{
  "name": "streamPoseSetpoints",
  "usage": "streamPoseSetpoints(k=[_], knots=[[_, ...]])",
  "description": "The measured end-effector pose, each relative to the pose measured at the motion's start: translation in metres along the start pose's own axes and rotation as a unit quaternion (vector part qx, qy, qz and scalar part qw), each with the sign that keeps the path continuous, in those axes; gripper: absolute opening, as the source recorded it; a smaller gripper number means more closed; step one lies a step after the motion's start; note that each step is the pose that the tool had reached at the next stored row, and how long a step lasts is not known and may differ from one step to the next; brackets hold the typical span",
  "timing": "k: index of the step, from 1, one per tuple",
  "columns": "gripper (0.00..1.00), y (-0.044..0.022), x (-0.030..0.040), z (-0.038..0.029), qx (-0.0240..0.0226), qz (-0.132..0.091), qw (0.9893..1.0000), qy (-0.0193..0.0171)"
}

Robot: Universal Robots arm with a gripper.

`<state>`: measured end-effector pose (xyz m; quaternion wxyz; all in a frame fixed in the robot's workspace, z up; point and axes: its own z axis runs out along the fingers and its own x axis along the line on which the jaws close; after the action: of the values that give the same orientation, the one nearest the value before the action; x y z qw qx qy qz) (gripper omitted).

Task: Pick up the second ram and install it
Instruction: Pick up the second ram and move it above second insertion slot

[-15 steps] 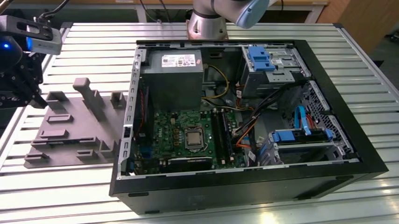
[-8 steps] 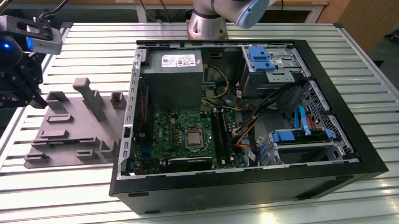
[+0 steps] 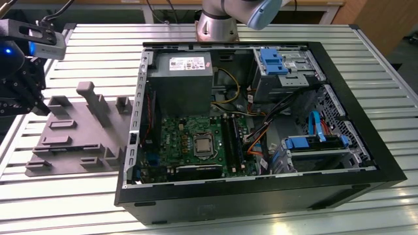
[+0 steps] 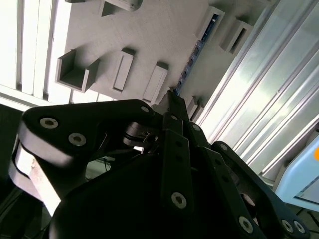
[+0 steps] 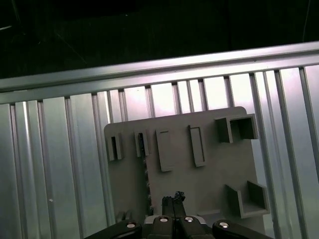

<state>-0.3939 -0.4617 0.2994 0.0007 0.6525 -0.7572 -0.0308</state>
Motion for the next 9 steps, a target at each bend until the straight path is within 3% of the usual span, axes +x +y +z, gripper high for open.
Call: streamPoseSetpoints(k=[9], knots=[[0.11,-0.0001,0.0002,0.0025,0.0000,0.000,1.0000,0.0000]])
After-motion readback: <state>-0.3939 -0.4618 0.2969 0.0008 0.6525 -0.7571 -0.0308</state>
